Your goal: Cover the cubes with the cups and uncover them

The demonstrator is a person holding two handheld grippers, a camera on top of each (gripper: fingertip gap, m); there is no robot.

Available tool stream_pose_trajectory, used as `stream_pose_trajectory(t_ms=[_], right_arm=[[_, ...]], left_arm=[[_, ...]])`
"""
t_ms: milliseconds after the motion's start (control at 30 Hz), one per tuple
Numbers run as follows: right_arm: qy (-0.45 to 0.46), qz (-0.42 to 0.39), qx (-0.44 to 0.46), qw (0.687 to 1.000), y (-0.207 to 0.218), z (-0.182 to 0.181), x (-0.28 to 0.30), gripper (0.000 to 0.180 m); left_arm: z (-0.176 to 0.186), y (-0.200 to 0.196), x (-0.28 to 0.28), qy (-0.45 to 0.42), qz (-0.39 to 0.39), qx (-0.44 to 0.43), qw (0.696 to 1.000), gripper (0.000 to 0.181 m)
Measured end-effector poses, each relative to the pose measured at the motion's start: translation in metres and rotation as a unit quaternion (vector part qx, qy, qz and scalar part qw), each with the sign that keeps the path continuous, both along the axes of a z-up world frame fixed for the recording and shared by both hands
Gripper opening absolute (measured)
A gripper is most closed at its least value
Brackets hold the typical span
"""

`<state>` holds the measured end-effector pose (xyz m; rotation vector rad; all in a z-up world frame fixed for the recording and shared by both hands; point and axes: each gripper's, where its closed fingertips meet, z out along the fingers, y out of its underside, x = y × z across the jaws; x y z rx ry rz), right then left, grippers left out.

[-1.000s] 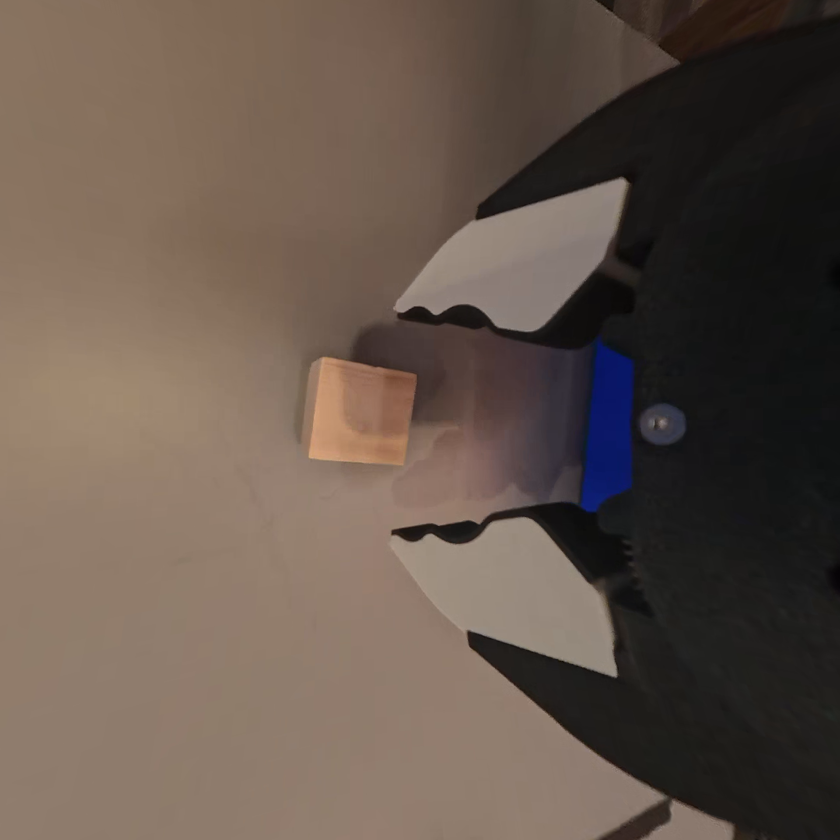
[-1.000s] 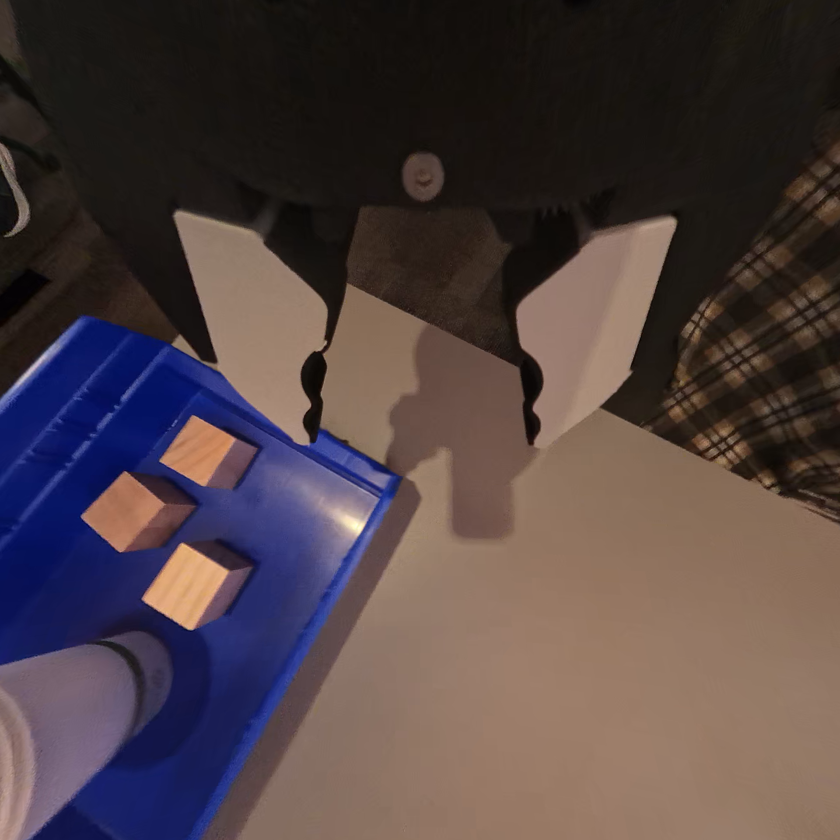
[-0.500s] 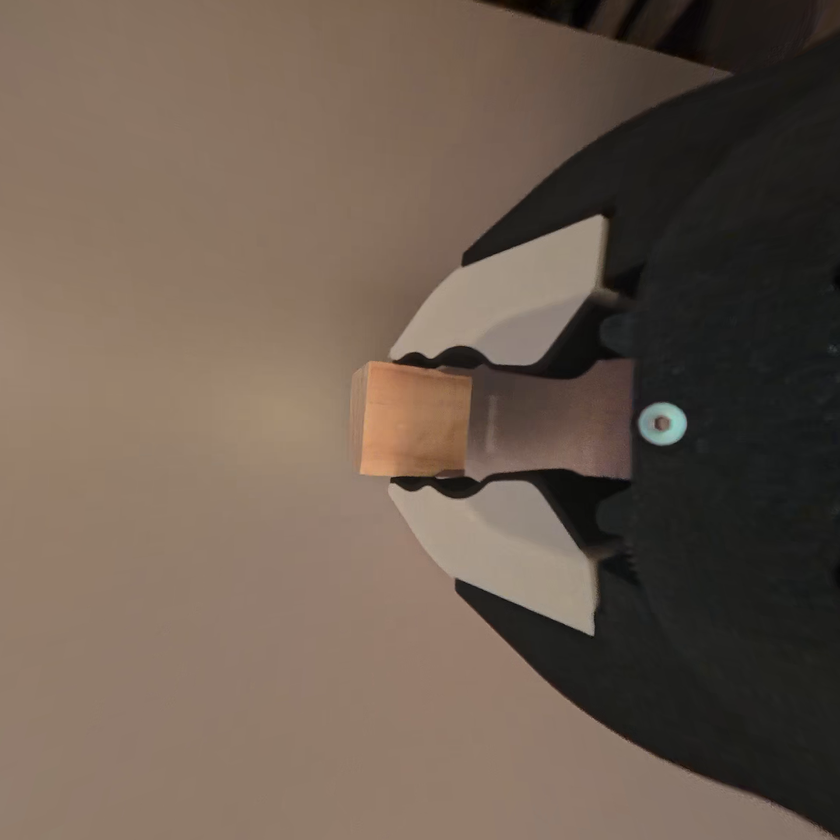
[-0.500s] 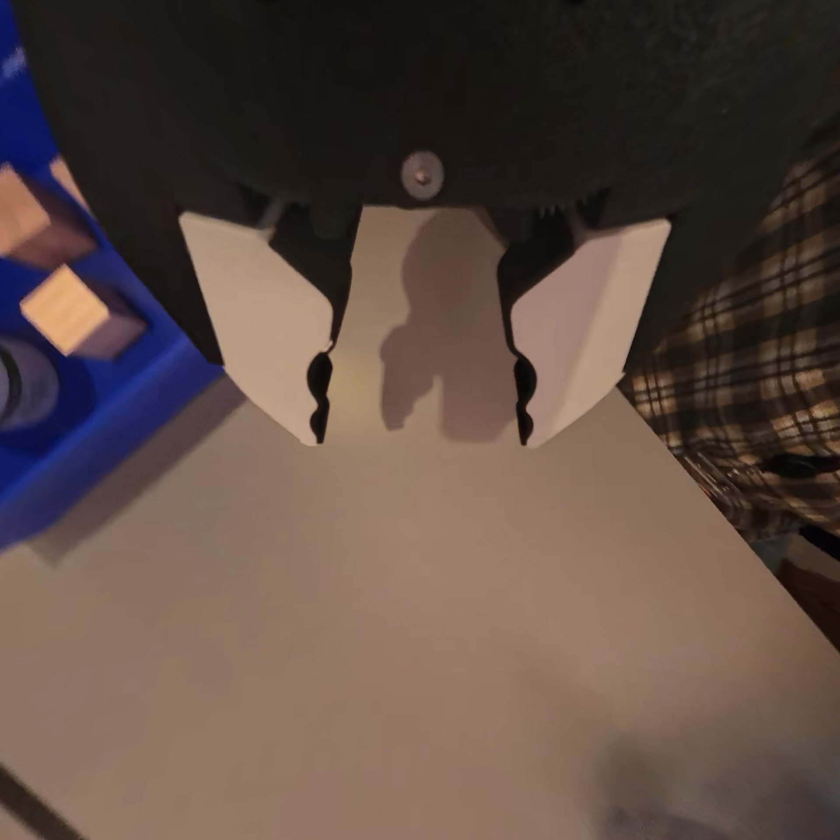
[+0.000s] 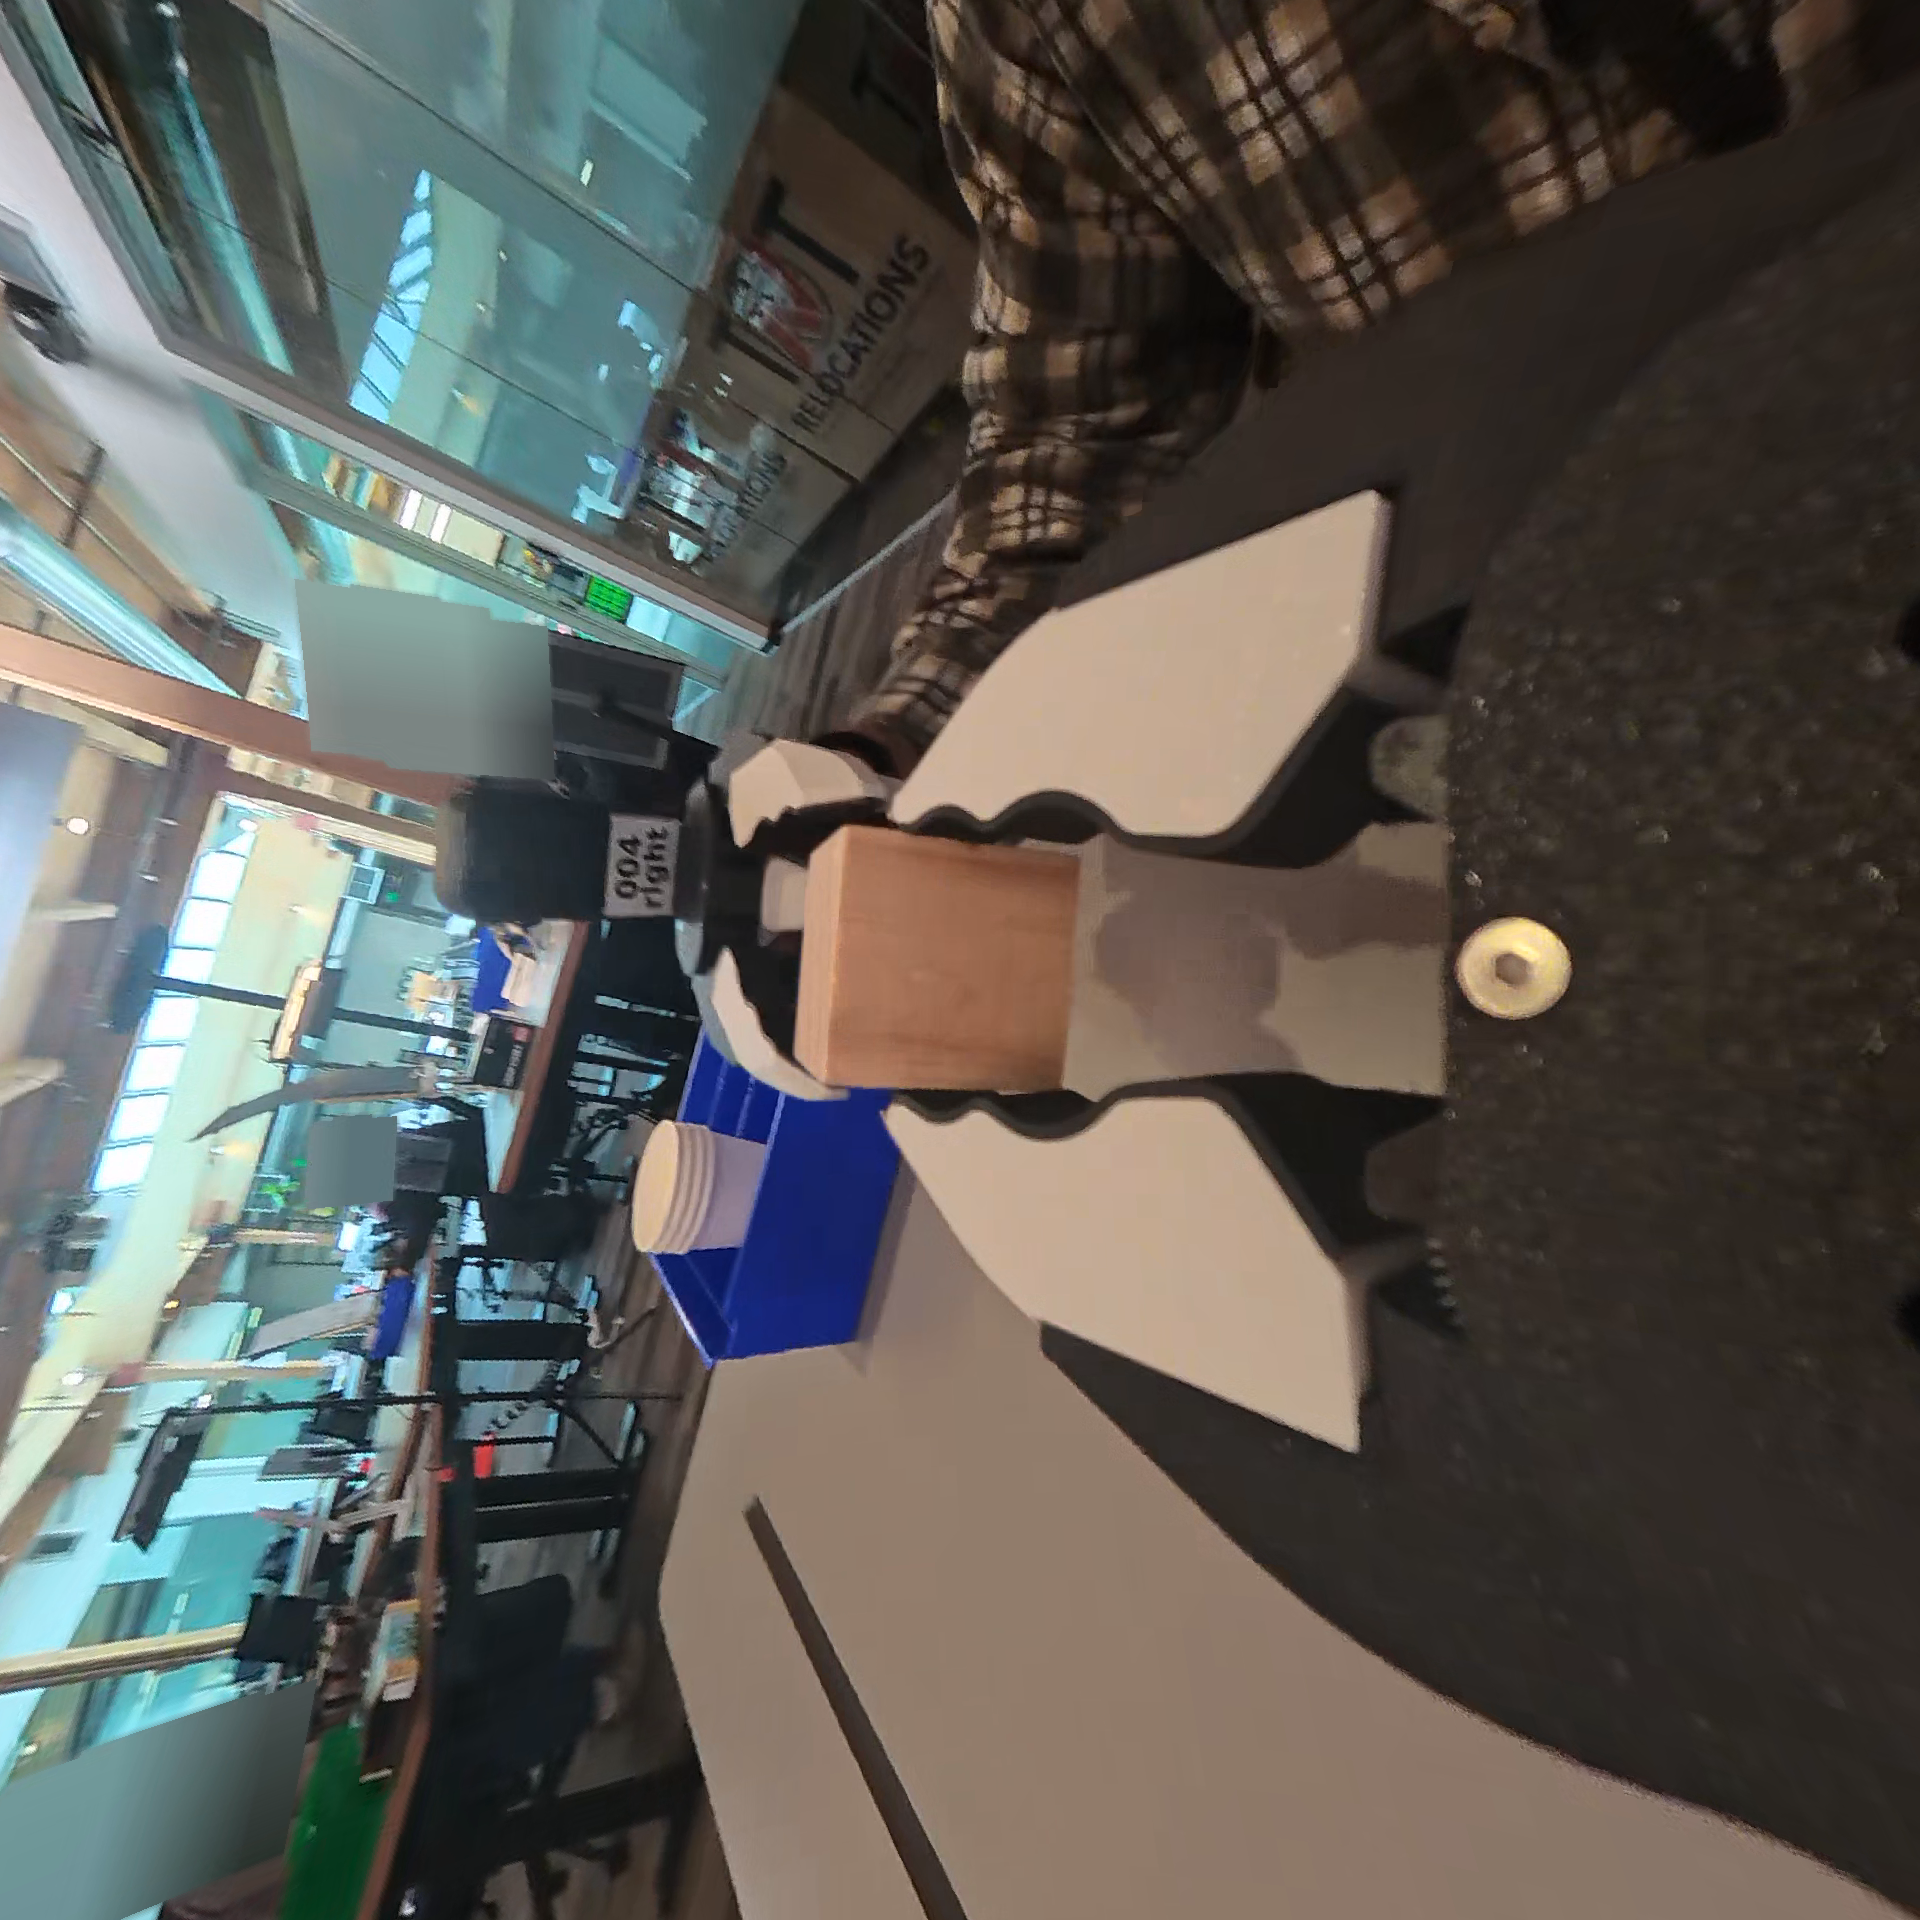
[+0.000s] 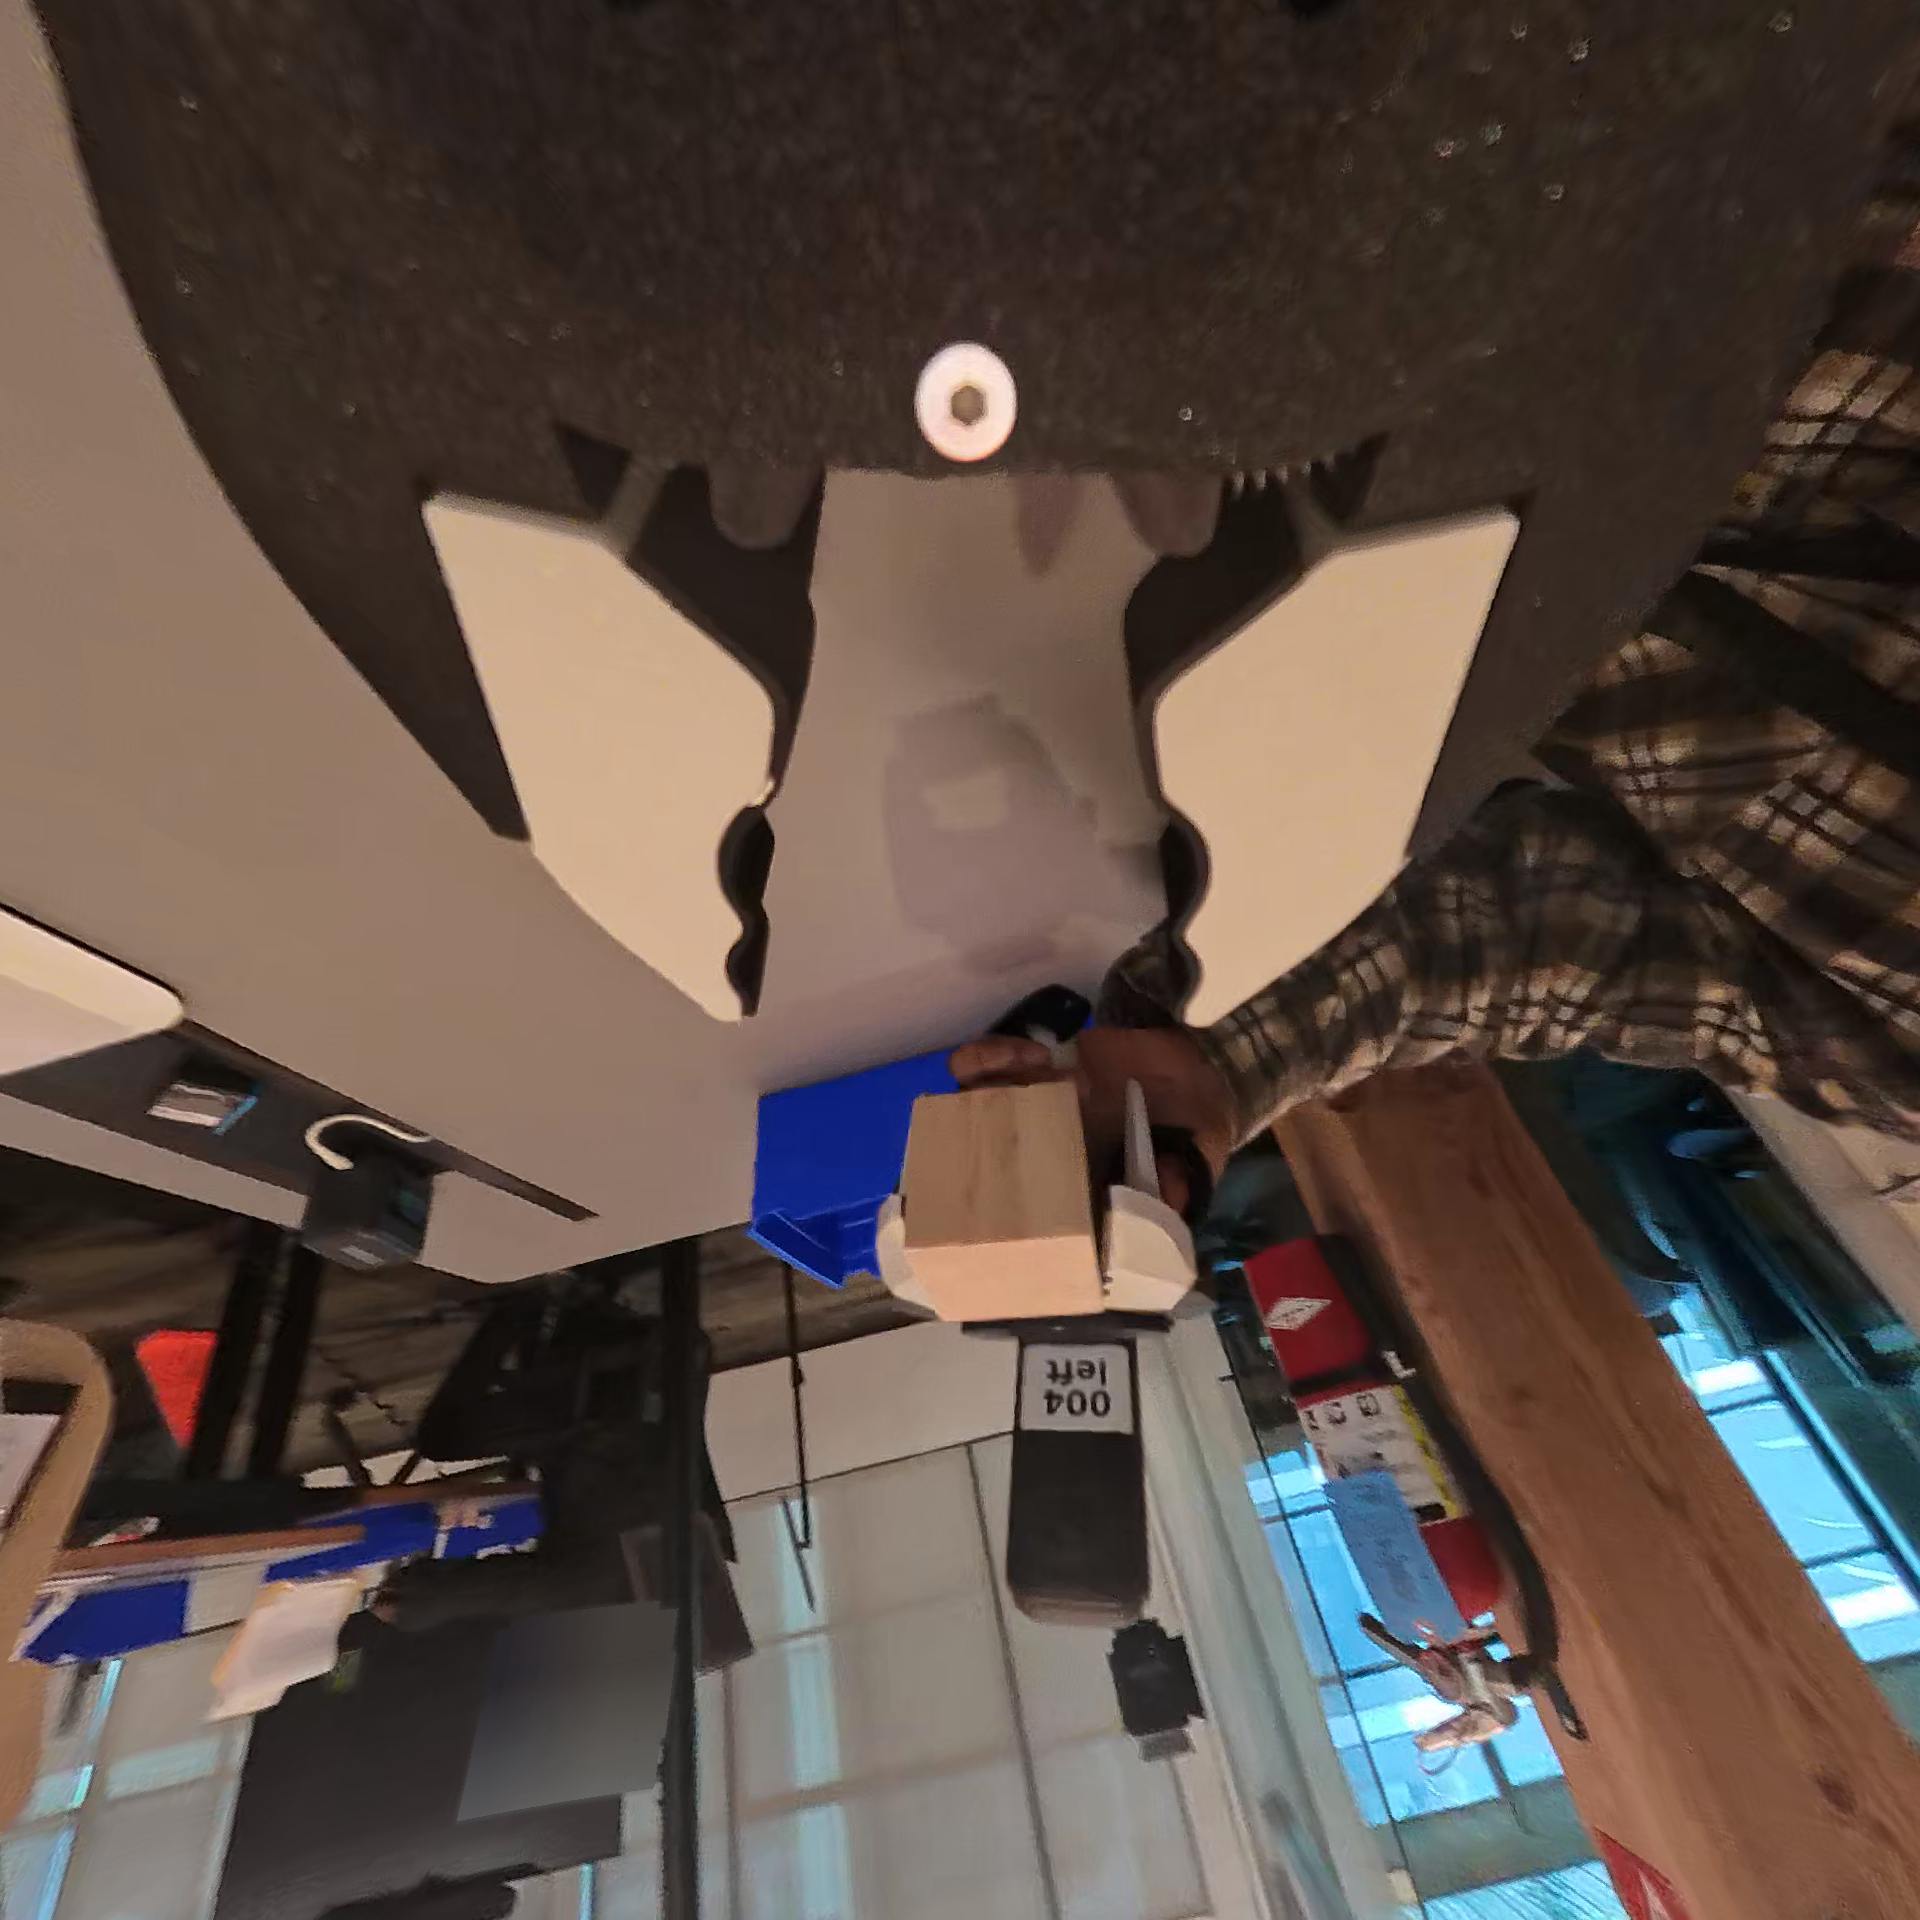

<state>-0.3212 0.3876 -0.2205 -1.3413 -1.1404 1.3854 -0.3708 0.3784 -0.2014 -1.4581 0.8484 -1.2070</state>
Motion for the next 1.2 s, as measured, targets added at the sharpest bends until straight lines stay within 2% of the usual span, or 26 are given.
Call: stream_pose_trajectory(t_ms=[300,500,600,733,833,900,967,1033,1100,1200], right_arm=[[-0.003,0.032,-0.021,0.999,-0.010,-0.009,-0.034,0.067],[-0.009,0.056,-0.029,0.998,-0.015,-0.012,-0.034,0.045],[-0.026,0.059,-0.019,0.998,-0.016,-0.015,-0.030,0.044],[-0.060,0.031,-0.015,0.998,-0.008,-0.011,-0.007,0.044],[-0.127,-0.033,-0.012,0.991,0.011,-0.003,0.038,0.044],[-0.194,-0.106,-0.018,0.975,0.031,0.001,0.084,0.044],[-0.260,-0.185,-0.047,0.946,0.049,0.006,0.138,0.044],[-0.333,-0.266,-0.077,0.901,0.066,0.005,0.196,0.044],[-0.402,-0.335,-0.120,0.843,0.075,-0.003,0.252,0.044],[-0.468,-0.384,-0.205,0.769,0.077,-0.029,0.308,0.044]], left_arm=[[-0.008,-0.002,0.024,-0.037,-0.014,-0.009,0.999,0.044],[-0.015,-0.002,0.031,-0.038,-0.026,-0.015,0.999,0.044],[-0.017,-0.005,0.032,-0.033,-0.043,-0.026,0.998,0.044],[-0.002,-0.001,0.011,-0.061,-0.017,-0.025,0.998,0.052],[0.002,-0.007,-0.007,-0.046,0.007,-0.016,0.999,0.052],[0.001,-0.015,-0.016,-0.030,0.018,-0.006,0.999,0.052],[-0.002,-0.024,-0.022,-0.020,0.027,-0.003,0.999,0.050],[-0.006,-0.031,-0.025,-0.016,0.026,-0.007,0.999,0.049],[-0.008,-0.039,-0.025,-0.028,0.017,-0.017,0.999,0.048],[-0.011,-0.046,-0.020,-0.033,0.003,-0.033,0.999,0.047]])
